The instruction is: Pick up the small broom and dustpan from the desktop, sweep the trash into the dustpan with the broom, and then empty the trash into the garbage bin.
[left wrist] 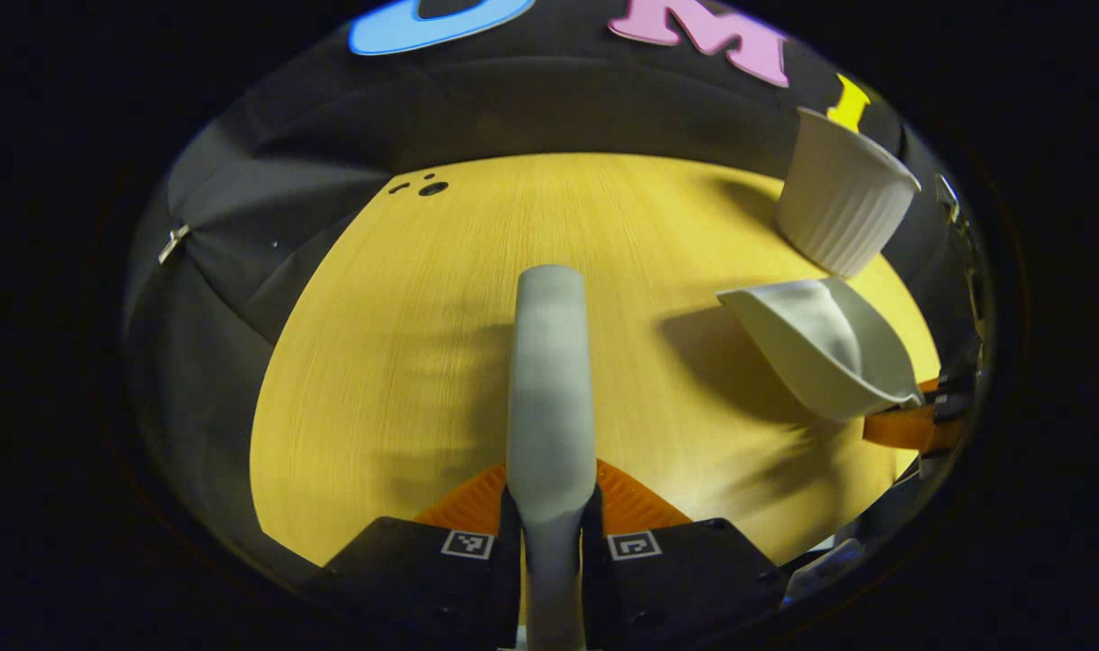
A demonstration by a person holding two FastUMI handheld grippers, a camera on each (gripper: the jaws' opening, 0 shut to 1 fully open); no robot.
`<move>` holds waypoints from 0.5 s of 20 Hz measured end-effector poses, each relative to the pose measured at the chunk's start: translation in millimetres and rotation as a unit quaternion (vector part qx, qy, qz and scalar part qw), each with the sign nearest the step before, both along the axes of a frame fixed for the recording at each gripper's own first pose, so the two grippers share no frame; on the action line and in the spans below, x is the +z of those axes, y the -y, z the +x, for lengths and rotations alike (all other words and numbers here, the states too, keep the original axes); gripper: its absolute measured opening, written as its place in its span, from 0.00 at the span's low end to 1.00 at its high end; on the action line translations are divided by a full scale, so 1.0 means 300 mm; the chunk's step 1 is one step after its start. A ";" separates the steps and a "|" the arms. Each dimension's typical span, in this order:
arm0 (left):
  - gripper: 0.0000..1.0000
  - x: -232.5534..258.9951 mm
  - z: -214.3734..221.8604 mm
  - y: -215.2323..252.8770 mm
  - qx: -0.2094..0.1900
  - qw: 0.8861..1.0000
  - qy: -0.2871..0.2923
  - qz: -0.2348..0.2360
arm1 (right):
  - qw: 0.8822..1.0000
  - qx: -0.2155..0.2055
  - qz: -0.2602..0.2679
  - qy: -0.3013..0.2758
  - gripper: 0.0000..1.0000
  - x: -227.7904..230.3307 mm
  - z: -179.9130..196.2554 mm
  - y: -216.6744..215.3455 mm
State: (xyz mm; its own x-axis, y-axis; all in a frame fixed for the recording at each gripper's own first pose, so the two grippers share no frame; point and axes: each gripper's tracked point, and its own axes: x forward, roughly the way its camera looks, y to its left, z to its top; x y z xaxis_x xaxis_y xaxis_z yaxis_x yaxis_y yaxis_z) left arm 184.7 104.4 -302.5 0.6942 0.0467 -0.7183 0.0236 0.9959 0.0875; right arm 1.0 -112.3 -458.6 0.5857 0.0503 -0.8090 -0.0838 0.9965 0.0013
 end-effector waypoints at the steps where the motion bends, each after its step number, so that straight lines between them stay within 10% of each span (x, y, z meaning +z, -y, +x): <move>1: 0.30 -0.005 0.008 -0.001 -0.001 1.000 -0.006 0.008 | 1.000 -0.007 -0.005 -0.008 0.36 -0.020 -0.002 0.008; 10: 0.34 -0.034 0.044 0.000 -0.010 0.999 -0.043 0.023 | 0.999 -0.009 -0.014 -0.035 0.36 -0.089 -0.010 0.011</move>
State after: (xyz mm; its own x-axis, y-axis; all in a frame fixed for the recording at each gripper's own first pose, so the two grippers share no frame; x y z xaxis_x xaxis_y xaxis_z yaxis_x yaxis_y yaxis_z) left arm 197.8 104.3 -312.7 0.6310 0.0688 -0.7727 0.0523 0.9900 0.1308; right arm -2.2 -115.5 -485.3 0.5286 0.0161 -0.8487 -0.0660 0.9976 -0.0221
